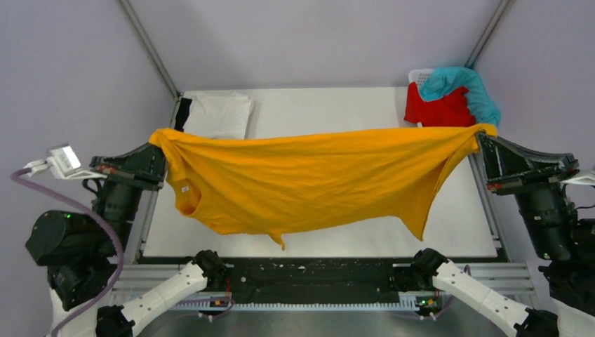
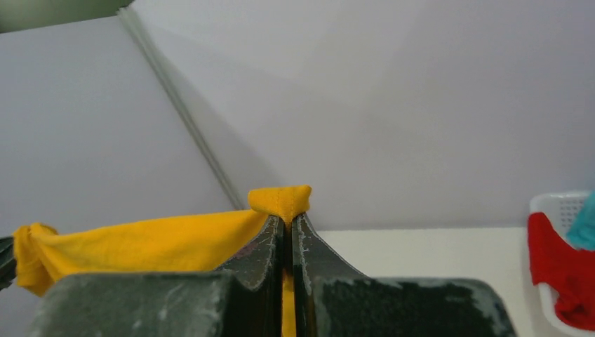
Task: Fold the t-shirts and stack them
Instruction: Flatten out the tshirt
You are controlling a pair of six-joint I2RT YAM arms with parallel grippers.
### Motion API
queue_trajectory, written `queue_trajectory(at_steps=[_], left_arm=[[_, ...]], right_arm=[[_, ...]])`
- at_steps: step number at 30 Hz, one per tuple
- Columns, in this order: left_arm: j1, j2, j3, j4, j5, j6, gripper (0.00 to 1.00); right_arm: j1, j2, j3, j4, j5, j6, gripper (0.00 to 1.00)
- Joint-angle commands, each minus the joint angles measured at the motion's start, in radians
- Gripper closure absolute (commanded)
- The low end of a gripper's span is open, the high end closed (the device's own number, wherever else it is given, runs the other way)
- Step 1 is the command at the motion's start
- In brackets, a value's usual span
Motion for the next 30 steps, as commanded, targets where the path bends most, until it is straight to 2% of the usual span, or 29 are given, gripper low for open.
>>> queue_trajectory(at_steps=[1,5,6,8,9,11,12,13,14,15,16,17,18,20,22,23,24,25,27,30], left_arm=[[0.004,0.166,-0.009,0.109,-0.206,0.077,1.0],[0.026,0.434,-0.01,0.191,-0.444,0.16,1.0],[0.071,0.513,0.006,0.192,-0.434,0.157,1.0],[0.235,0.667,0.038,0.148,-0.25,0.069,1.0],[0.31,0.75,0.039,0.155,-0.113,0.035,1.0],[0.385,0.92,0.052,0.186,-0.066,0.015,1.0],[0.402,1.006,0.074,0.194,-0.046,0.019,0.97],[0.417,1.104,0.103,0.201,-0.015,0.026,0.82],[0.43,1.2,0.147,0.204,0.025,0.035,0.6],[0.445,1.296,0.206,0.182,0.056,0.034,0.38],[0.457,1.4,0.3,0.121,0.07,0.02,0.28],[0.468,1.488,0.411,0.044,0.072,-0.011,0.25],[0.478,1.574,0.51,-0.035,0.072,-0.024,0.24],[0.486,1.678,0.657,-0.142,0.075,-0.038,0.2],[0.487,1.676,0.655,-0.139,0.092,-0.04,0.17],[0.487,1.644,0.611,-0.108,0.108,-0.039,0.16],[0.487,1.599,0.546,-0.065,0.122,-0.039,0.05],[0.487,1.553,0.484,-0.029,0.135,-0.04,0.02],[0.487,1.434,0.339,0.024,0.157,-0.043,0.01],[0.486,1.287,0.185,0.019,0.202,-0.079,0.01]], right_arm=[[-0.007,0.041,-0.1,0.041,0.271,-0.011,1.0],[-0.007,0.187,-0.27,0.193,0.622,-0.112,1.0],[-0.01,0.235,-0.309,0.24,0.72,-0.141,1.0],[-0.06,0.337,-0.396,0.347,0.805,-0.183,1.0],[-0.114,0.386,-0.427,0.388,0.765,-0.171,1.0],[-0.275,0.486,-0.485,0.438,0.548,-0.091,1.0],[-0.361,0.547,-0.513,0.495,0.415,-0.051,0.99],[-0.426,0.616,-0.536,0.552,0.303,-0.026,0.96],[-0.467,0.693,-0.545,0.629,0.216,-0.013,0.94],[-0.491,0.779,-0.538,0.676,0.189,-0.018,0.86],[-0.502,0.862,-0.511,0.703,0.177,-0.04,0.69],[-0.507,0.949,-0.468,0.698,0.184,-0.065,0.49],[-0.508,1.025,-0.406,0.653,0.198,-0.081,0.38],[-0.508,1.135,-0.291,0.533,0.243,-0.071,0.24],[-0.508,1.143,-0.257,0.486,0.238,-0.064,0.13],[-0.508,1.125,-0.266,0.484,0.222,-0.062,0.04],[-0.508,1.102,-0.279,0.476,0.207,-0.051,0.02],[-0.509,1.072,-0.293,0.464,0.192,-0.036,0.01],[-0.508,1.01,-0.326,0.418,0.15,-0.003,0.01],[-0.507,0.899,-0.394,0.325,0.049,0.071,0.01]])
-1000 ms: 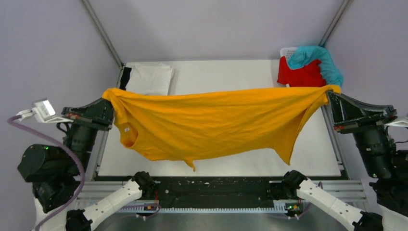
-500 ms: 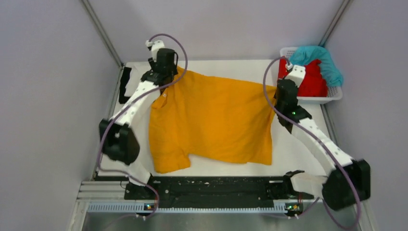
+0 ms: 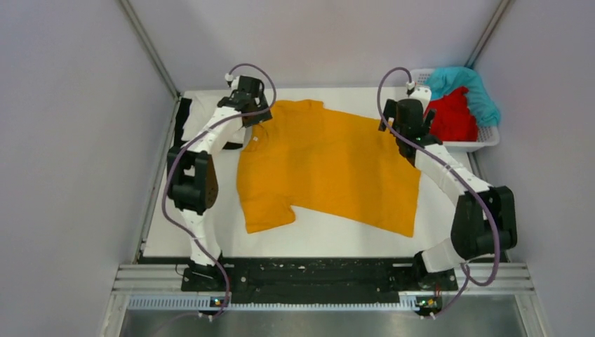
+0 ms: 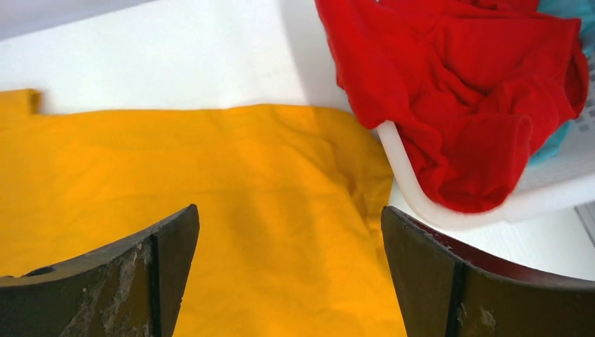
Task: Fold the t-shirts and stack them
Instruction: Flatten out the tshirt
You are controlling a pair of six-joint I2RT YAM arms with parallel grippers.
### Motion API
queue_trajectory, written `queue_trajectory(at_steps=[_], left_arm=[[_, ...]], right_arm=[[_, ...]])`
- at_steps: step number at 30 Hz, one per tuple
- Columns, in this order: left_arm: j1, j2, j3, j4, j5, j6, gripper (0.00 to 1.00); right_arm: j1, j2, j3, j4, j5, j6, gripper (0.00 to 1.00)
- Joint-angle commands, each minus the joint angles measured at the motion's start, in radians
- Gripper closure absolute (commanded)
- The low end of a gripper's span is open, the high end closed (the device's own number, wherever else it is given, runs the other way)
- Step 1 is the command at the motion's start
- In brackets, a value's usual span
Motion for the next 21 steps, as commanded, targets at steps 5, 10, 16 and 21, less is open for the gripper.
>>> queue_trajectory(at_steps=[5,10,16,21], left_arm=[[-0.018,-0.529,-0.485,0.028,0.179,-0.138,0.01],[-0.055,-0.821,-0.854,0.03,0.208,-0.227,0.01],[-0.102,-0.998,-1.13,-0.057,0.234,-0.324,0.01],[-0.149,-1.01,-1.248,-0.067,0.271,-0.377,0.06]], right_arm=[[0.004,-0.411,-0.263,-0.202,-0.271,0.203,0.01],[0.003,-0.686,-0.438,-0.33,-0.343,0.334,0.01],[0.002,-0.957,-0.597,-0.477,-0.388,0.43,0.01],[0.002,-0.995,-0.594,-0.596,-0.276,0.516,0.01]])
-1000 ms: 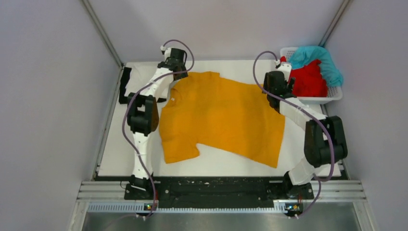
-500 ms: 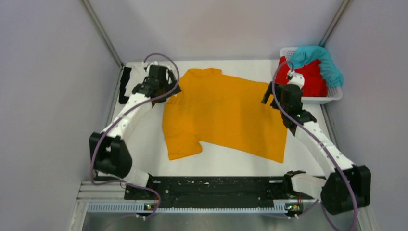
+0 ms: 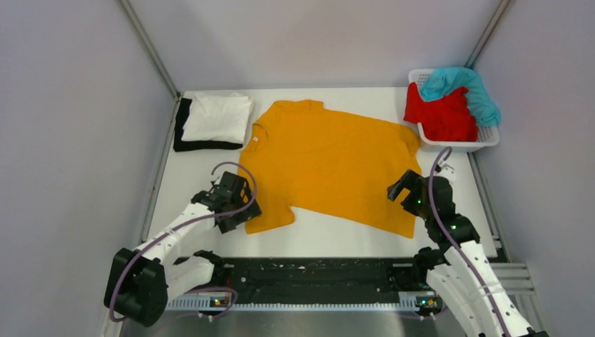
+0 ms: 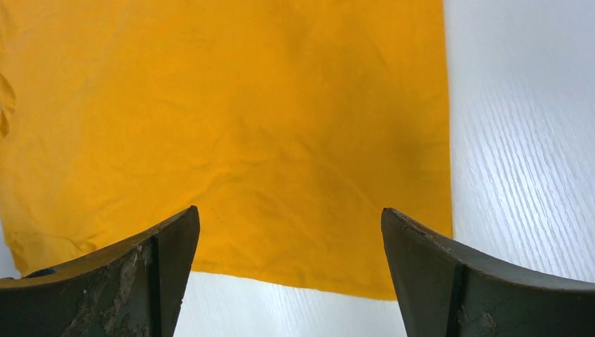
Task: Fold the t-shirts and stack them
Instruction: Flatten out the tshirt
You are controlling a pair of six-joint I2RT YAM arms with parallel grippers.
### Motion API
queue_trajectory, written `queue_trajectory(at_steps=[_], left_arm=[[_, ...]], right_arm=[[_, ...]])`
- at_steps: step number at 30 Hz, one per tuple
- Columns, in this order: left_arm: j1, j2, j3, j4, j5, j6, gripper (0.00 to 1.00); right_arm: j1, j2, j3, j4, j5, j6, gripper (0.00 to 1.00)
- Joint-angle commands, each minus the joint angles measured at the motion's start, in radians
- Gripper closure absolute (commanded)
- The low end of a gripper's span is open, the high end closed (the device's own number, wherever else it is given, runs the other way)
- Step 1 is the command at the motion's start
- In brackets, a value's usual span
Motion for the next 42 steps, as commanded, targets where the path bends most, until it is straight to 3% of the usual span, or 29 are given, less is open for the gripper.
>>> queue_trajectory(at_steps=[1,5,10,13,15,16,23,30,42], left_arm=[[-0.047,-0.013,-0.063,0.004,0.024,-0.084,0.09],[-0.067,0.024,-0.09,0.063,0.033,-0.106,0.23],[-0.072,0.135,-0.076,0.156,0.038,-0.108,0.32],[-0.077,0.243,-0.052,0.215,0.094,-0.093,0.56],[-0.08,0.29,-0.052,0.266,0.142,-0.088,0.95],[-0.084,0.301,-0.05,0.283,0.154,-0.087,1.0],[-0.091,0.183,-0.022,0.236,0.023,-0.064,1.0],[-0.089,0.096,0.031,0.179,-0.065,-0.042,1.0],[-0.089,0.064,0.039,0.165,-0.101,-0.037,1.0]], right_arm=[[0.002,-0.01,0.013,-0.098,0.064,0.099,0.01],[0.001,0.014,0.017,-0.106,0.107,0.134,0.01],[0.002,0.037,0.036,-0.169,0.157,0.157,0.01],[0.001,0.038,0.06,-0.202,0.159,0.197,0.01],[0.001,0.04,0.075,-0.236,0.169,0.224,0.01],[0.001,0.044,0.079,-0.252,0.172,0.235,0.01],[0.002,0.149,0.035,-0.309,0.122,0.323,0.03],[0.001,0.292,-0.009,-0.32,0.084,0.396,0.13],[0.002,0.313,-0.112,-0.223,0.161,0.441,0.52]])
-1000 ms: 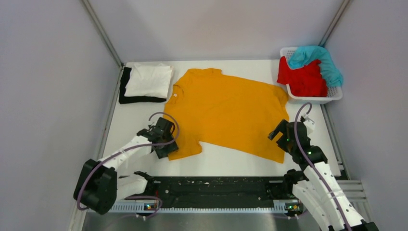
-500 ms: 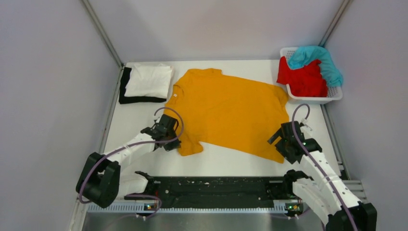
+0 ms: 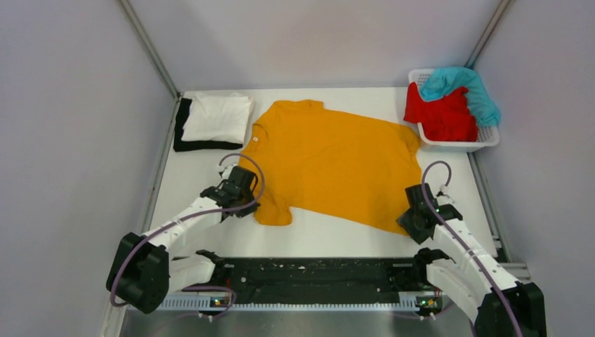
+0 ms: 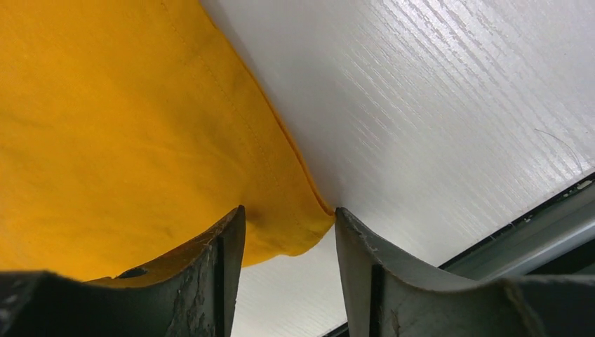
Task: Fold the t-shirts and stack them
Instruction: Flatten out the tshirt
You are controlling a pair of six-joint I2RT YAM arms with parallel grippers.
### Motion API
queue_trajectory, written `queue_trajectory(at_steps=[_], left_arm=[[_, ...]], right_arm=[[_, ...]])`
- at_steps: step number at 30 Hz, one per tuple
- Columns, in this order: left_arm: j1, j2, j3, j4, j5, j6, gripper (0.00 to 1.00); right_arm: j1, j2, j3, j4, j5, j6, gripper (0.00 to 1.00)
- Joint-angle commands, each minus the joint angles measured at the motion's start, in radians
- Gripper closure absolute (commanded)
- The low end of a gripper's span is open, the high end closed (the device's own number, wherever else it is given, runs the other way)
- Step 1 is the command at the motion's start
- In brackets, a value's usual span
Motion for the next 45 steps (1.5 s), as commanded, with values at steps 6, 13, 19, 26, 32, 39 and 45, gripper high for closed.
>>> queue_trajectory(at_steps=[6,13,19,26,32,39,45], left_arm=[[-0.001,-0.043,0.048,-0.028,-0.058,-0.006,1.0],[0.001,-0.127,0.202,-0.117,-0.153,-0.003,1.0],[-0.001,-0.311,0.451,-0.125,-0.201,0.113,1.0],[-0.001,-0.376,0.847,-0.152,-0.158,0.308,1.0],[-0.001,-0.336,1.22,-0.221,-0.081,0.427,1.0],[0.0,-0.274,1.561,-0.279,0.054,0.495,1.0],[0.009,-0.239,1.636,-0.279,0.077,0.513,1.0]], right_arm=[[0.001,0.102,-0.042,0.193,-0.037,-0.06,0.96],[0.001,0.003,0.137,0.184,0.029,-0.193,1.0],[0.002,-0.156,0.383,0.127,0.085,-0.274,1.0],[0.002,-0.256,0.717,0.07,0.062,-0.341,1.0],[0.002,-0.229,1.064,0.001,-0.007,-0.416,1.0],[0.002,-0.184,1.361,-0.066,-0.137,-0.453,1.0],[0.002,-0.174,1.457,-0.103,-0.112,-0.464,1.0]])
